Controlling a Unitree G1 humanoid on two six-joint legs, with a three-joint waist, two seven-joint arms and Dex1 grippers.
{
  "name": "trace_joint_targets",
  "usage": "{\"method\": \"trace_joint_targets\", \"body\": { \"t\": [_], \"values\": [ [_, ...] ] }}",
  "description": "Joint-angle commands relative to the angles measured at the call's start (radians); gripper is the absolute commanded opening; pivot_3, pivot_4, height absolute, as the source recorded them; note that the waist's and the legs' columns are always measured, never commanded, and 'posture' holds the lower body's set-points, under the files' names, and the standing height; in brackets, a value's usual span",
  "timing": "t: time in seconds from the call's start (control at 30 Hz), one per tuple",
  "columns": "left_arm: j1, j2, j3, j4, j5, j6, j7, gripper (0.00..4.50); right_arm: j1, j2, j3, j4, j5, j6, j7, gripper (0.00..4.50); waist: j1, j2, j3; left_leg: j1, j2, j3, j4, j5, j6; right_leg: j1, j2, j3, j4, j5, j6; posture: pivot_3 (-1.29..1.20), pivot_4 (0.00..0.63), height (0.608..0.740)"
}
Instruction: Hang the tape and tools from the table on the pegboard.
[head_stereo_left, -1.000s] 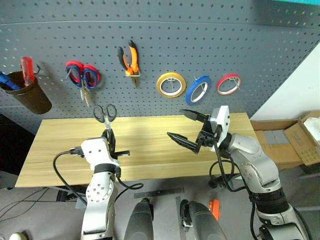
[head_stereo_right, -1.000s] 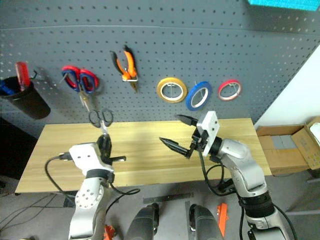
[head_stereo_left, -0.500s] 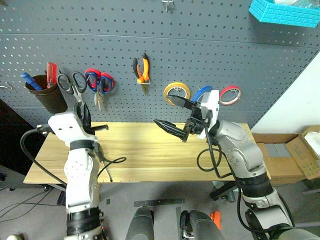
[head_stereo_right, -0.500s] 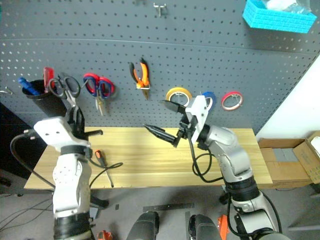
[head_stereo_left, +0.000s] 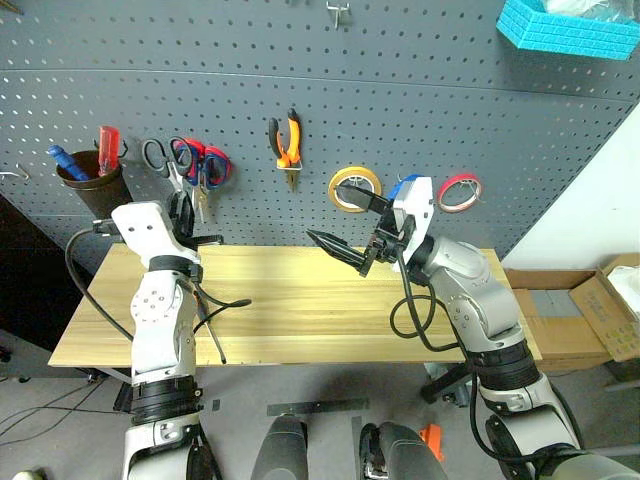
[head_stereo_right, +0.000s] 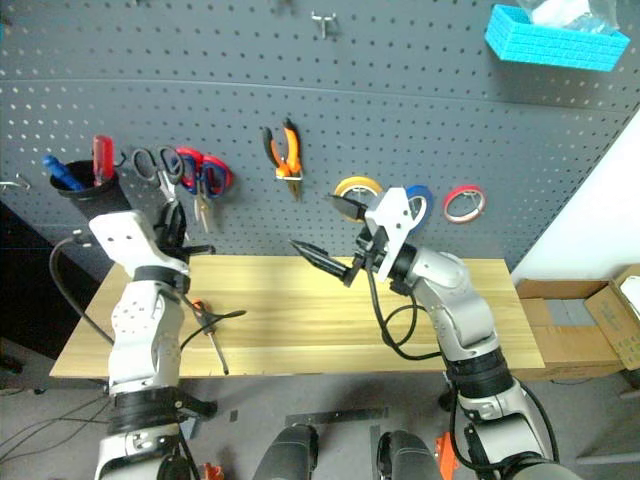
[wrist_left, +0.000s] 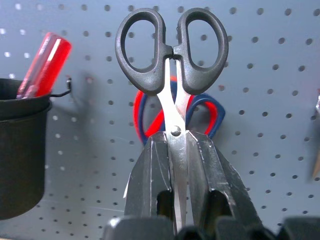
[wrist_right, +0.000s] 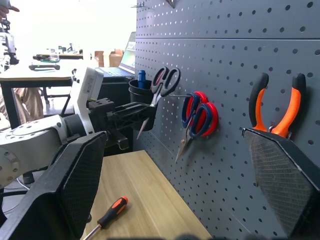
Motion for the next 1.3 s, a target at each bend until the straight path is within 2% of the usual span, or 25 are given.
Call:
{"method": "trace_joint_targets", "body": {
  "t": [0.03, 0.57, 0.93, 1.3],
  "values": [
    [-0.026, 0.003, -0.010, -0.010, -0.014, -0.002, -0.020, 0.10, -0.017, -0.004, -0.016, -0.038, -0.003, -0.014, -0.012, 4.50, -0.001, 0.000, -0.001, 0.000, 0.000, 0.000, 0.000, 0.000, 0.000, 0.000, 0.000, 0.000, 0.000, 0.000, 0.000, 0.20, 0.087, 0.740],
    [-0.002, -0.013, -0.006, 0.021, -0.040, 0.068, -0.027, 0.10, 0.006, -0.026, -0.016, -0.060, -0.006, -0.005, -0.029, 4.50, -0.005, 0.000, -0.002, 0.000, 0.000, 0.000, 0.002, 0.000, 0.001, 0.000, 0.000, 0.002, 0.001, 0.001, 0.000, 0.18, 0.094, 0.740],
    [-0.082, 0.023, -0.003, 0.131, -0.031, 0.072, -0.045, 0.10, 0.006, -0.032, -0.017, -0.061, -0.001, -0.002, -0.034, 4.50, -0.006, 0.000, -0.004, 0.001, 0.000, 0.000, 0.003, 0.001, 0.001, 0.001, 0.000, 0.001, 0.001, 0.002, 0.000, 0.18, 0.105, 0.740],
    [-0.109, 0.029, 0.008, 0.184, -0.037, 0.053, -0.055, 3.98, 0.013, -0.034, -0.019, -0.073, 0.007, 0.005, -0.034, 4.50, -0.007, 0.000, -0.004, 0.001, 0.000, 0.001, 0.003, 0.001, 0.001, 0.001, 0.000, 0.002, 0.001, 0.002, 0.000, 0.16, 0.120, 0.740]
  ]
}}
